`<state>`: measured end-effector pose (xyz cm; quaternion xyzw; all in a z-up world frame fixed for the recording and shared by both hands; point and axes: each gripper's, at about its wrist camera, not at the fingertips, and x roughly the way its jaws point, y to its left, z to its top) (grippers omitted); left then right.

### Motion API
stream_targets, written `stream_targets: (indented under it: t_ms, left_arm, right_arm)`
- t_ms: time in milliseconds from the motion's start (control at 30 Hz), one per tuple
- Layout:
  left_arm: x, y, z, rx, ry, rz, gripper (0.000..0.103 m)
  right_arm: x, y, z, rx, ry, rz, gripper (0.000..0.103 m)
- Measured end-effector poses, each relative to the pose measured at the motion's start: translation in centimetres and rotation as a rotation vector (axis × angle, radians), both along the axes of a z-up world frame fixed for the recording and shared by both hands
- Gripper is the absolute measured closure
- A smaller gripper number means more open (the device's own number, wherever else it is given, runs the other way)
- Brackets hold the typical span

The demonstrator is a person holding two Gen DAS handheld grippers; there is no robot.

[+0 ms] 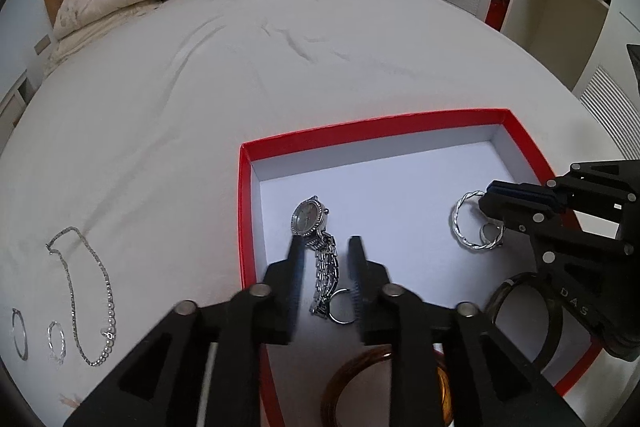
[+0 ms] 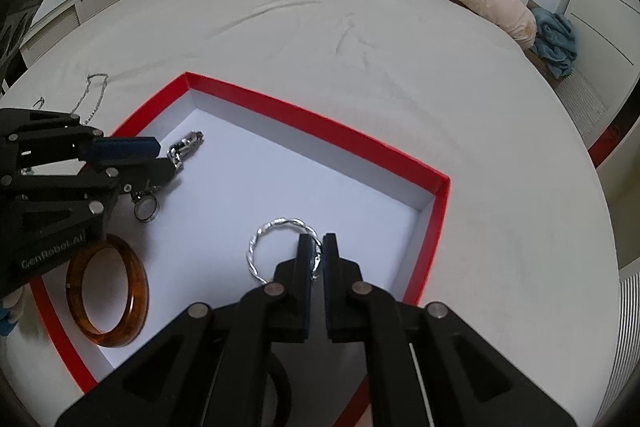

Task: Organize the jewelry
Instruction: 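Carry the watch and twisted bangle into the red box and open both tools, then withdraw both tools from the red box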

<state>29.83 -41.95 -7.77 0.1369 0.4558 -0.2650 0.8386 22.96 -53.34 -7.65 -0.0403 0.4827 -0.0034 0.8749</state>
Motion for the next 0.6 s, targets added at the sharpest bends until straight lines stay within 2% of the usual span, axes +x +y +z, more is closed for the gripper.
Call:
stream_targets:
  t_ms: [233,333,400,600]
  left_arm:
    - [-1.6,0.9,1.8,-0.017,-0.025,-0.014,0.064]
    - [-2.9,1.8,3.6,-0.039,-0.059,-0.013,0.056]
    - [-3.9,2.5,4.9,-0.051,-0.081,-0.011,0.050]
    - [-7.6,5.4,8.8,-0.080,-0.123,-0.007,0.042]
  right_arm:
    - [-2.0,0.0,2.9,0.003,-0.053,-0.052,0.097]
    - [-3.5,0.0,4.5,0.012,-0.079,-0.083,0.086]
    - [-4.7,0.3,5.6,0.020,-0.097,-0.104,0.069]
    - [-8.1,1.8,8.2,0.071,-0.134,-0.154,0.064]
